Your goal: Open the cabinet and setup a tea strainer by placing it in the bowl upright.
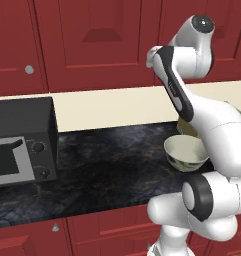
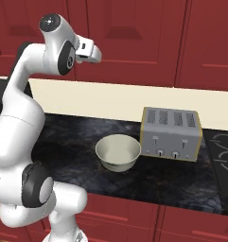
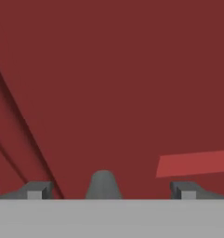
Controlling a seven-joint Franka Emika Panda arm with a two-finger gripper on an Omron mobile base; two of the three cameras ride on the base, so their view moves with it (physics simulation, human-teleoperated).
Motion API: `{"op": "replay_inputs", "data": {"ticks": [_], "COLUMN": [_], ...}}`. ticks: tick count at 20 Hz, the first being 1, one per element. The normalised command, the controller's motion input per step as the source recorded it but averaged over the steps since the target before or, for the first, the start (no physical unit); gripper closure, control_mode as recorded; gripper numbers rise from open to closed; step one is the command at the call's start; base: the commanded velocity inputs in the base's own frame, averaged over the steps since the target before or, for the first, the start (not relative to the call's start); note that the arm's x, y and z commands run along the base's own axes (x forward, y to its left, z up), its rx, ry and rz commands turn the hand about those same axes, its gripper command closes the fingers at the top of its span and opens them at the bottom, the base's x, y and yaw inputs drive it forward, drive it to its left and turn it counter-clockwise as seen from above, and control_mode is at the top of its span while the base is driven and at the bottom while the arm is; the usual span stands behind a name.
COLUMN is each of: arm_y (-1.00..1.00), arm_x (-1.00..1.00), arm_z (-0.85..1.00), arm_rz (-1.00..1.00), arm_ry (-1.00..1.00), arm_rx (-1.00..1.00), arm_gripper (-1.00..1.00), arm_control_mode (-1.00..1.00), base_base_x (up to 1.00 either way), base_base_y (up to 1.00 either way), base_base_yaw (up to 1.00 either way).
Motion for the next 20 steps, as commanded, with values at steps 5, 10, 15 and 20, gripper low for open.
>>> {"op": "replay_inputs", "data": {"ticks": [5, 10, 15, 20], "arm_y": [0.00, 0.00, 0.00, -0.04], "arm_x": [0.00, 0.00, 0.00, 0.27], "arm_z": [-0.15, 0.00, 0.00, 0.06], "arm_rz": [0.00, 0.00, 0.00, 0.02], "arm_ry": [0.00, 0.00, -0.01, -0.01], "arm_rx": [0.00, 0.00, -0.01, 0.00], "arm_gripper": [-1.00, -1.00, -1.00, -1.00], "arm_control_mode": [-1.00, -1.00, -1.00, -1.00], "base_base_x": [0.00, 0.00, 0.00, 0.00], "base_base_y": [0.00, 0.00, 0.00, 0.00], "base_base_yaw": [0.00, 0.00, 0.00, 0.00]}}
